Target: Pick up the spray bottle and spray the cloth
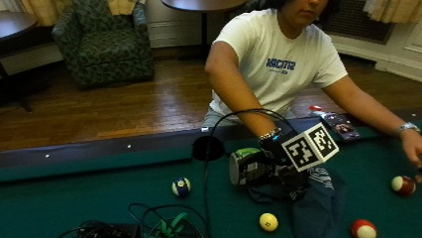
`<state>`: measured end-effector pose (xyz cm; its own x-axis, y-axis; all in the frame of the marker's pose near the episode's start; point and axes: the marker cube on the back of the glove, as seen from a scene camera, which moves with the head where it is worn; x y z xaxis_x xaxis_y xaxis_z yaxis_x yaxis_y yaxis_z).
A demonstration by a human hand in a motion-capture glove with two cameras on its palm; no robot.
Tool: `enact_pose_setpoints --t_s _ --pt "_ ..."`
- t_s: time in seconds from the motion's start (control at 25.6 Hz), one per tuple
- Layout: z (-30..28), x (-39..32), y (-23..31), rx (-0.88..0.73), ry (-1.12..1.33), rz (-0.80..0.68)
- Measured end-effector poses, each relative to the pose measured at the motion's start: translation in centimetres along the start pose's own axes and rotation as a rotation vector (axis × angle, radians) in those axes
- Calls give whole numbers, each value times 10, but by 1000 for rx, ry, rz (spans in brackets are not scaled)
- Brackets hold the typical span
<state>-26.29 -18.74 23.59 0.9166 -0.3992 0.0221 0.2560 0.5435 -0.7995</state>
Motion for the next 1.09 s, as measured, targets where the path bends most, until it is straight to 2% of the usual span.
enact_pose_setpoints --t_s 0.23,0.51,0.82,1.09 --pt "-50 22 23 177 -153 19" --pt "-112 67 60 469 -593 25" --pt "-125 70 81 757 -1070 -157" --pt "-121 34 78 902 -1287 -330"
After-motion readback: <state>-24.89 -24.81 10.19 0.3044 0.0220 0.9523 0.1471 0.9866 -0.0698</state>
